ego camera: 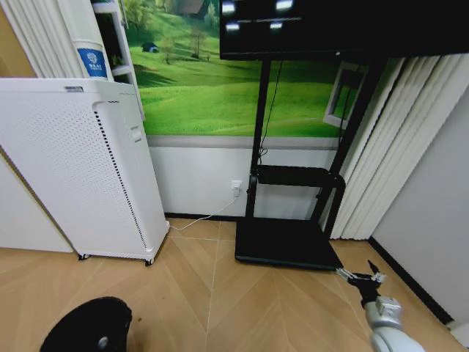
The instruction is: Pick up the trash bin and place the garbage on the floor into it.
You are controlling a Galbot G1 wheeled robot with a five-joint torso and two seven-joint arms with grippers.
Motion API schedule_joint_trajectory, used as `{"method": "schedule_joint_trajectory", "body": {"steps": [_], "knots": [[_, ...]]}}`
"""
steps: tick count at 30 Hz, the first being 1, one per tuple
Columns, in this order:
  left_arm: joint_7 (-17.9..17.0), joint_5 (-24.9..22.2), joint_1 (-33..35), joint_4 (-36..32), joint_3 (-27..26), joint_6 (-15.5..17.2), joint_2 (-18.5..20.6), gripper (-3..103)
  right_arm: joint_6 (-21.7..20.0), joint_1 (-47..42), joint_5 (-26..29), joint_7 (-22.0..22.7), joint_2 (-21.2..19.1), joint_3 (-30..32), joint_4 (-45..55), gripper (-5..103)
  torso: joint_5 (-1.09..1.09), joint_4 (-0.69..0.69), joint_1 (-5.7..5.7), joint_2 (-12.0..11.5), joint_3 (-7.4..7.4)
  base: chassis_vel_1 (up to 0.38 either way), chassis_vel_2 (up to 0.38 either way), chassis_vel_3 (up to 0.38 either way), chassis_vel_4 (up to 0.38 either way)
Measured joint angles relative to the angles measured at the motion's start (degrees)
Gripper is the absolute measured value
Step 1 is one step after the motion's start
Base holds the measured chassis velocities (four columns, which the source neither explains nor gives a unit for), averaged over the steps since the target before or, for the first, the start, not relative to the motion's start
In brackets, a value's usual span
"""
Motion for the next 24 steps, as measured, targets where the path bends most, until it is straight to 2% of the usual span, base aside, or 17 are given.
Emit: {"method": "schedule_joint_trajectory", "body": {"steps": [11, 24], "knots": [[0.2, 3.5, 0.7, 1.0, 2.3, -0.5, -1.0, 7, 0.5, 0.4, 0.5, 0.0, 0.0, 0.2, -0.5, 100, 0.01, 0.01, 0.0, 0.0, 0.0, 0.0, 0.0, 0.0, 0.0], [1.5, 6.5, -0.8, 5.5, 3.2, -1.7, -0.8, 7, 1.4, 0.6, 1.9, -0.3, -1.7, 0.7, -1.6, 100, -0.01, 0.01, 0.0, 0.0, 0.0, 0.0, 0.0, 0.0, 0.0]]}}
